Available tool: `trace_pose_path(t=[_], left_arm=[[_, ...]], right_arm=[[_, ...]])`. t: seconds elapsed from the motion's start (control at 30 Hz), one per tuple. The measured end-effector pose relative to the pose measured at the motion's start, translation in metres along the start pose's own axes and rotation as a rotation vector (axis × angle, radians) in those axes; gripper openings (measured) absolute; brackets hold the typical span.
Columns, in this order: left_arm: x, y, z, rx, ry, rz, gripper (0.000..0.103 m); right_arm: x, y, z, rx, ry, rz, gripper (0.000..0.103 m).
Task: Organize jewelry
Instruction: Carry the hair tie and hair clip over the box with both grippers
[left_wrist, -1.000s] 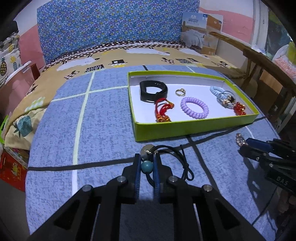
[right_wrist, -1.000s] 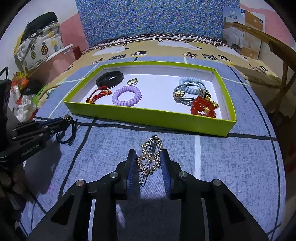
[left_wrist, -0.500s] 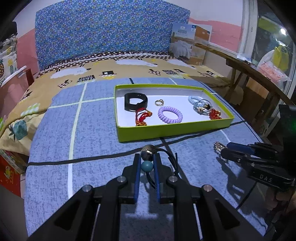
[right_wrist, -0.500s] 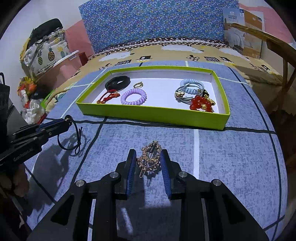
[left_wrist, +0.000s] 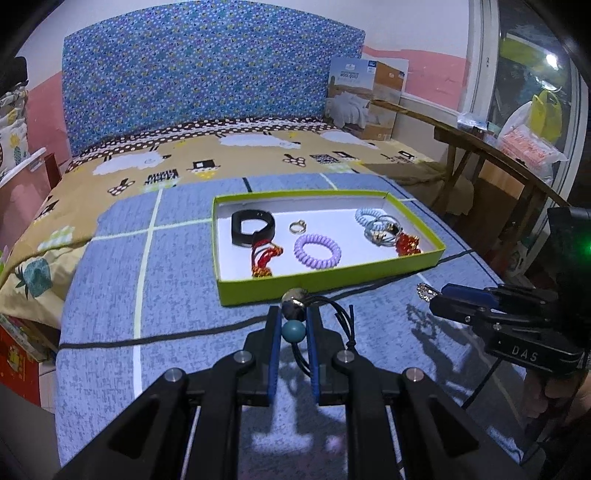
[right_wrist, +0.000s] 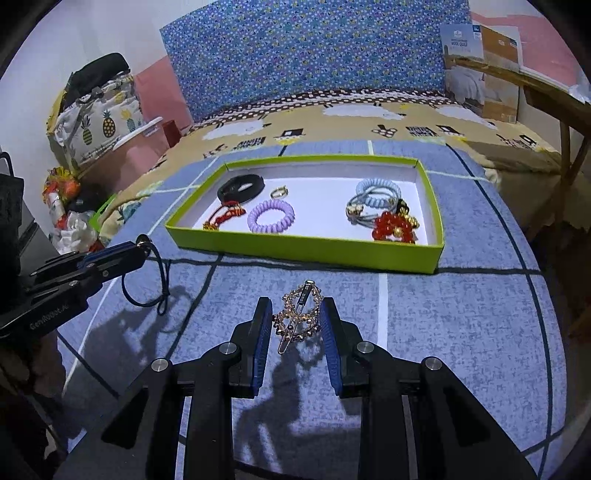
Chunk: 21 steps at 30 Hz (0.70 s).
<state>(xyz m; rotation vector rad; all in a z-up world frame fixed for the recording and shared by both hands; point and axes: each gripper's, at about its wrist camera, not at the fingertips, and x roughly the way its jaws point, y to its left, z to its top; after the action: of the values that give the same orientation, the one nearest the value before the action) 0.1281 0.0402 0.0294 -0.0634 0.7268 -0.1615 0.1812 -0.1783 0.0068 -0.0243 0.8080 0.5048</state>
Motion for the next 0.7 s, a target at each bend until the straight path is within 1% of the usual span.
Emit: trace_pose_path(t=[0.33,0.7], left_arm=[[0.003,-0.005,0.022,0.026,-0.038,-0.006,0.014],[0.027,-0.001,0.049,0.039,-0.039,0.005,0.014]], right_arm=[[-0.007,0.005,0.018,-0.03,-0.046,-0.001,0.027],[0.001,0.0,0.046,-0.055,-0.075,0.001,0.027]])
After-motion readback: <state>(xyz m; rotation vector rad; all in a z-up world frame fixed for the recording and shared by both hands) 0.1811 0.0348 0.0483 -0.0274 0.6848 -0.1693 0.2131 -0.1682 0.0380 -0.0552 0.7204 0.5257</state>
